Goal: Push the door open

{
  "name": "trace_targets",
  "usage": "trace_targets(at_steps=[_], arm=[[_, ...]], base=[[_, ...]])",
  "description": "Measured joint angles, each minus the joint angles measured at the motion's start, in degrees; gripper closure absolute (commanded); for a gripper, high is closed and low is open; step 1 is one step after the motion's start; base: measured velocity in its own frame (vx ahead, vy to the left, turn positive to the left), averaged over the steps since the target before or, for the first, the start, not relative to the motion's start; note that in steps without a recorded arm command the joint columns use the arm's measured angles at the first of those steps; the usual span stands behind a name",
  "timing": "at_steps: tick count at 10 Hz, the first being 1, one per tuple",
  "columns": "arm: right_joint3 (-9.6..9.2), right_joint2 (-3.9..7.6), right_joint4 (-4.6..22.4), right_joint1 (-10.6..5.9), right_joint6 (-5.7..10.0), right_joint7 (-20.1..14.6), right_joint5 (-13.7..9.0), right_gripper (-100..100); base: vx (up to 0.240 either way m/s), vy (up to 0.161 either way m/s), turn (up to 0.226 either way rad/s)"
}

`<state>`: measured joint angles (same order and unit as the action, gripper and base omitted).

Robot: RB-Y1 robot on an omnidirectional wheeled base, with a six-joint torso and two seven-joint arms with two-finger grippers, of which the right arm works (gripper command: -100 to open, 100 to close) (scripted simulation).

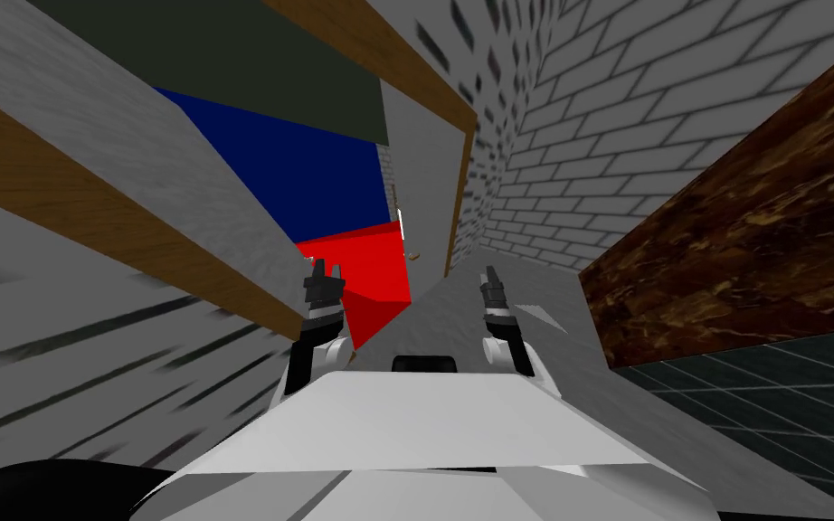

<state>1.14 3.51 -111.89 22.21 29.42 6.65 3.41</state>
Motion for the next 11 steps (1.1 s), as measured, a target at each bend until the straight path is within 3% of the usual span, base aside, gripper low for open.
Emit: trace_targets(at_steps=[6, 11], arm=[[-0.38, 0.82, 8.55, -3.02, 1.98, -0.41, -1.33, -100], [-0.53, 1.28, 17.16, -6.84, 3.64, -0.75, -2.57, -100]], base=[[0.087, -0.059, 0.166], [0.081, -0.065, 0.18]])
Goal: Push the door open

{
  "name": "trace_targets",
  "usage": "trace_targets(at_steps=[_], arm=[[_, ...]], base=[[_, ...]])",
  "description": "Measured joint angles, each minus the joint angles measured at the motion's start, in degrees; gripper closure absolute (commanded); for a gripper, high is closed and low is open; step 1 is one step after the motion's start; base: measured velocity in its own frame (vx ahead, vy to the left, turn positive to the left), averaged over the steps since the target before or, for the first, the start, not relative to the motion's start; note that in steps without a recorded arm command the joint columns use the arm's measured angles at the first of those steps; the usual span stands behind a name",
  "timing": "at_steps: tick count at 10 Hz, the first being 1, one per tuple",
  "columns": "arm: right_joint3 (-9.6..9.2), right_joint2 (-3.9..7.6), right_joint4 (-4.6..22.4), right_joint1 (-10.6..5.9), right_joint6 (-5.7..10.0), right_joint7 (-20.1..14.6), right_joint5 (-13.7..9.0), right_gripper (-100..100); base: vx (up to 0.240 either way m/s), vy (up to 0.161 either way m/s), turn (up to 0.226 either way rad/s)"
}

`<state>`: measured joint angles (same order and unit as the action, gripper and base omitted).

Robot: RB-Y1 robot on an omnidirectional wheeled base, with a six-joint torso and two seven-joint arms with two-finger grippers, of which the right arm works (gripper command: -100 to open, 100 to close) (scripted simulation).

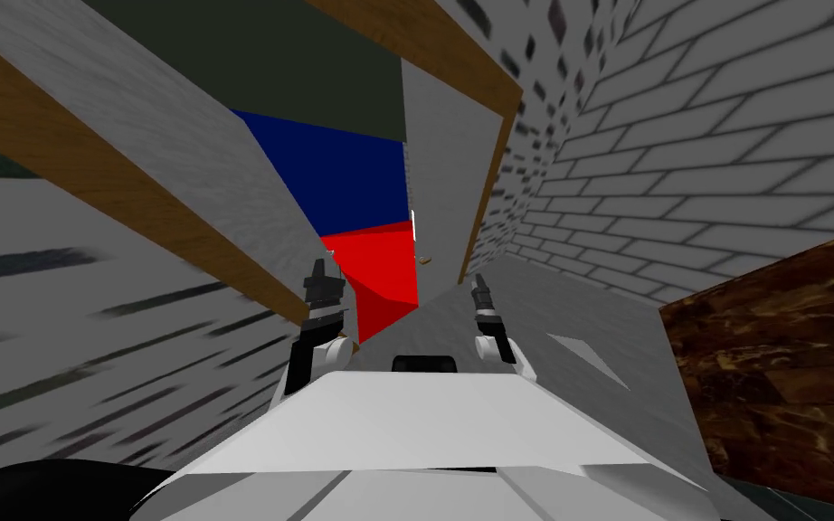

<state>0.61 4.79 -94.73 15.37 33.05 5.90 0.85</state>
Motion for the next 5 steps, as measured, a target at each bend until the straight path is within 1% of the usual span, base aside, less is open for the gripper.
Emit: trace_targets(at_steps=[1, 2, 3, 4, 5], arm=[[-0.1, 0.01, 1.74, -0.6, 0.42, -0.05, -0.23, -100], [-0.1, 0.27, 3.34, -1.22, 0.77, -0.24, -0.55, -100], [-0.12, 0.33, 4.89, -2.03, 0.91, -0.36, -0.82, -100], [-0.25, 0.11, 6.8, -2.85, 1.38, -0.26, -0.99, -100], [-0.3, 0.04, 8.61, -3.79, 1.66, -0.21, -1.23, -100]], base=[[0.078, -0.077, 0.199], [0.074, -0.076, 0.16], [0.082, -0.079, 0.205], [0.074, -0.067, 0.247], [0.058, -0.063, 0.164]])
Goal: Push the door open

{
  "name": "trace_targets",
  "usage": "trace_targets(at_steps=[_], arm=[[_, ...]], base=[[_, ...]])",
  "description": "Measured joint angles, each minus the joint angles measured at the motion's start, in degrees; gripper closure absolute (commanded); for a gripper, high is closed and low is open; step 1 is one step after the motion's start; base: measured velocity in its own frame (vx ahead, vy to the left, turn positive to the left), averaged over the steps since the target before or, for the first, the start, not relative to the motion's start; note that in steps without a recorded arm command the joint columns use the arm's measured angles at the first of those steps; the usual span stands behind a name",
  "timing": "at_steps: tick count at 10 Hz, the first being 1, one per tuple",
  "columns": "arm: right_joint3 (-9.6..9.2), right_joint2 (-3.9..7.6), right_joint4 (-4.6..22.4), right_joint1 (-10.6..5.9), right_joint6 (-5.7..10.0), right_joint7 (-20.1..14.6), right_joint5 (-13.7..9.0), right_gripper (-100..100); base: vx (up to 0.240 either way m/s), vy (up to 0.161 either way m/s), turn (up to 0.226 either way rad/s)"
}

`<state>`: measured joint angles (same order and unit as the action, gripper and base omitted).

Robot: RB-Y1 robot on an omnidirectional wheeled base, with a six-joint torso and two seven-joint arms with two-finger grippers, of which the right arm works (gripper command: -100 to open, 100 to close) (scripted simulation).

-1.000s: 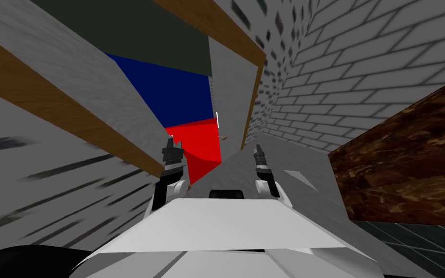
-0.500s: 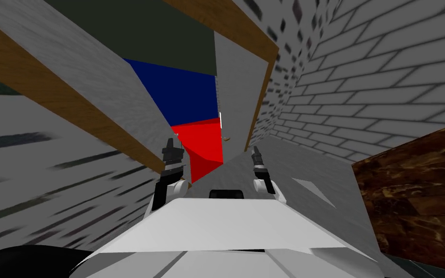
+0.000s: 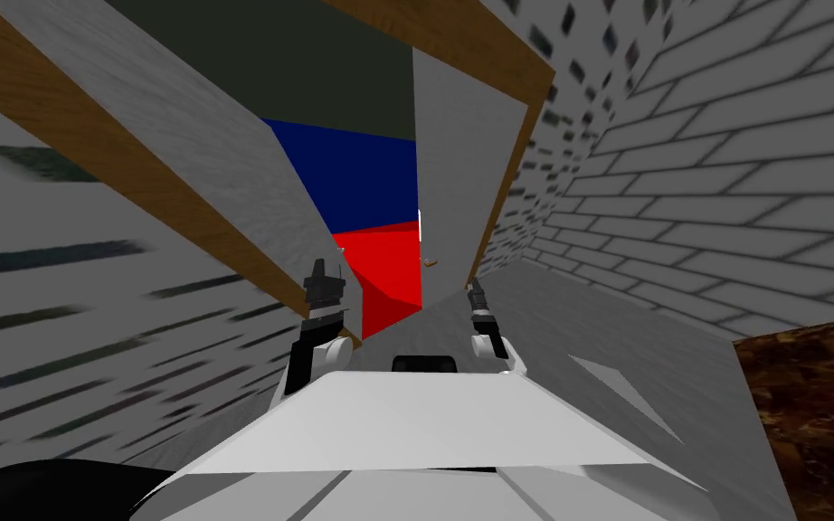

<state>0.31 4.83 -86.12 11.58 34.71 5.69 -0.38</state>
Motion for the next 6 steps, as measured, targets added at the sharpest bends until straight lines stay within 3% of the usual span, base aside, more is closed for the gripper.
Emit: trace_targets(at_steps=[6], arm=[[-0.37, -0.02, 10.43, -4.01, 2.16, -0.47, -1.57, -100]], base=[[0.069, -0.083, 0.189]])
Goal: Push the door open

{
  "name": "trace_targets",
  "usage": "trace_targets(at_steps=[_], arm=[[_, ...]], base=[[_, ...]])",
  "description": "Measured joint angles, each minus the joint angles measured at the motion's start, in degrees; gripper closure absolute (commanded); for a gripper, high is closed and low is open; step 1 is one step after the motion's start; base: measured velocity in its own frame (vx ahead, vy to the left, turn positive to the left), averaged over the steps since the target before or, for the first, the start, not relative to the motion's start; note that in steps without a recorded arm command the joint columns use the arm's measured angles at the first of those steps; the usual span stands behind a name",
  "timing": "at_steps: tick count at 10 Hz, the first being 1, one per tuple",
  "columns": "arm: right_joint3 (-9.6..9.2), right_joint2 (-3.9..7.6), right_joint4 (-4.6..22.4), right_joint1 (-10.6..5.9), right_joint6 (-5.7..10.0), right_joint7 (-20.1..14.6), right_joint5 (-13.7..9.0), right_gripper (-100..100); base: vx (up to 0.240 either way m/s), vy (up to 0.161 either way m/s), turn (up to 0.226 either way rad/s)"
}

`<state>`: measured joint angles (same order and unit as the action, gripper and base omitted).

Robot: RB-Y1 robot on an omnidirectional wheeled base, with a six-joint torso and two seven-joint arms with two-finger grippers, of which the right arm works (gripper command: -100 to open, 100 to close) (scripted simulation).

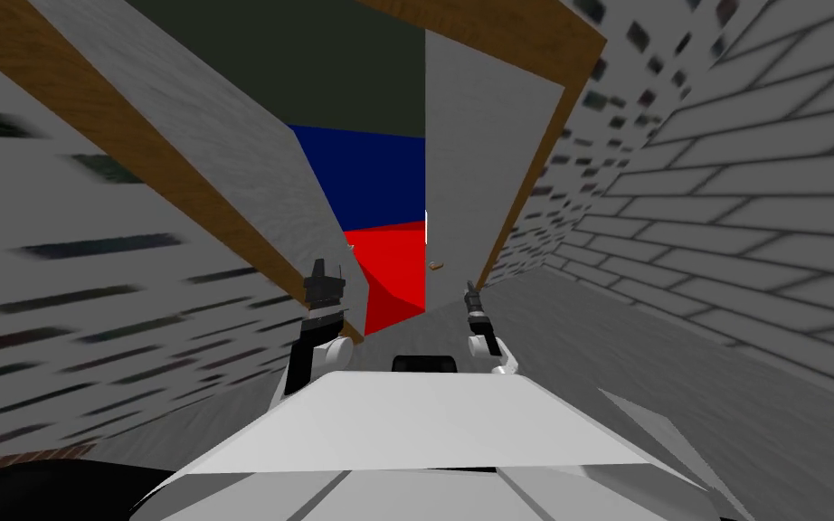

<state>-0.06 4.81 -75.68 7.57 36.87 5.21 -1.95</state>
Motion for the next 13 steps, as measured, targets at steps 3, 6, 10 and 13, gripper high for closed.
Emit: trace_targets(at_steps=[3, 6, 10, 13], arm=[[-0.1, -0.03, 3.9, -1.47, 0.9, -0.19, -0.56, -100], [-0.21, -0.15, 8.66, -3.51, 1.87, -0.46, -1.31, -100], [-0.37, -0.57, 13.84, -5.58, 2.93, -0.55, -2.01, -100], [-0.55, -0.99, 18.07, -7.2, 3.82, -0.7, -2.65, -100]], base=[[0.036, -0.059, 0.106], [0.054, -0.09, 0.188], [0.045, -0.063, 0.134], [0.042, -0.082, 0.156]])
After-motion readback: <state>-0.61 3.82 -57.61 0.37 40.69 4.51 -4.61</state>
